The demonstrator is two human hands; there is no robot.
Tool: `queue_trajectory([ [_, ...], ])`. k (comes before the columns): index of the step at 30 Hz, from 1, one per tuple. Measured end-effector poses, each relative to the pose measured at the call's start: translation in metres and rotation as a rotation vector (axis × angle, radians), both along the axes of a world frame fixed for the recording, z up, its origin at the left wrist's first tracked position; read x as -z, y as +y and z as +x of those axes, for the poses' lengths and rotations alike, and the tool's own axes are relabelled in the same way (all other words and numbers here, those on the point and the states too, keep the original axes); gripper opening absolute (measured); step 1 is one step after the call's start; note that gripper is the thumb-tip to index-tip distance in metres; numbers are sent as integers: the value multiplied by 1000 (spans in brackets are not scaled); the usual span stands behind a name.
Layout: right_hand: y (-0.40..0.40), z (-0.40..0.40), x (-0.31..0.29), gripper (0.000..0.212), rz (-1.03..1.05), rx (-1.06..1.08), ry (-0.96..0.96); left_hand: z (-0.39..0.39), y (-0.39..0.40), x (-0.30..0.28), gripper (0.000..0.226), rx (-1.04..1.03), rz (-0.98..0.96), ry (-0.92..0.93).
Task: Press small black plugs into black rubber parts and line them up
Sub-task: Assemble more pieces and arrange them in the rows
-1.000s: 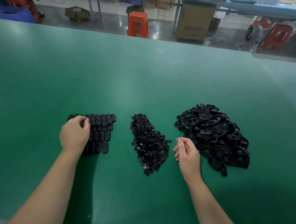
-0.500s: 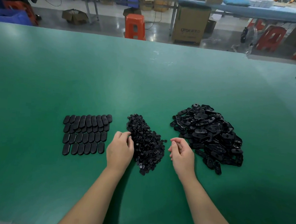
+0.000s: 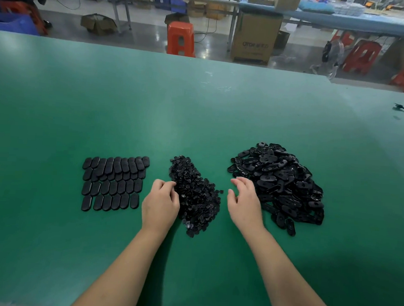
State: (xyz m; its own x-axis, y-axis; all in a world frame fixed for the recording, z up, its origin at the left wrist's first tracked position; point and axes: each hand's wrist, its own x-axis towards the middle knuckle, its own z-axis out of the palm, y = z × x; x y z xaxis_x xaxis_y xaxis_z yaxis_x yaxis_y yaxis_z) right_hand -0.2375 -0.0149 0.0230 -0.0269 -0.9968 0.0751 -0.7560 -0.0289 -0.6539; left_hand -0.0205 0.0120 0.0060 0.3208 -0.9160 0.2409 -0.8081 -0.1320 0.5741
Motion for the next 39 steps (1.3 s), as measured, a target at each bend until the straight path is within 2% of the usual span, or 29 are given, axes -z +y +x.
queue_trajectory([
  [6,-42,-15,-19,57,124,-82,415,0,-1,-1,23,3,6,-2],
  [8,-51,-17,-20,54,156,-92,521,0,-1,-1,23,1,-1,4],
  [11,-57,-18,-17,39,99,-106,665,0,-2,1,23,-4,-24,17],
  [16,-66,-15,-19,17,44,-102,715,1,-4,4,22,-10,-27,17],
  [26,-67,-19,-22,24,-36,-87,670,1,-4,3,22,-4,-22,16],
  [28,-64,-18,-24,34,-70,-71,575,1,-4,2,23,-5,-21,14],
  [31,-60,-13,-29,44,-70,-53,248,0,-4,2,27,-17,-22,-7],
  [36,-42,-4,-26,30,130,162,-507,0,-4,4,33,-15,-5,-87],
  [37,-36,-3,-23,26,166,193,-618,-1,-4,4,32,-13,2,-100],
  [39,-25,0,-14,22,195,195,-717,-1,-4,3,29,-12,16,-113],
])
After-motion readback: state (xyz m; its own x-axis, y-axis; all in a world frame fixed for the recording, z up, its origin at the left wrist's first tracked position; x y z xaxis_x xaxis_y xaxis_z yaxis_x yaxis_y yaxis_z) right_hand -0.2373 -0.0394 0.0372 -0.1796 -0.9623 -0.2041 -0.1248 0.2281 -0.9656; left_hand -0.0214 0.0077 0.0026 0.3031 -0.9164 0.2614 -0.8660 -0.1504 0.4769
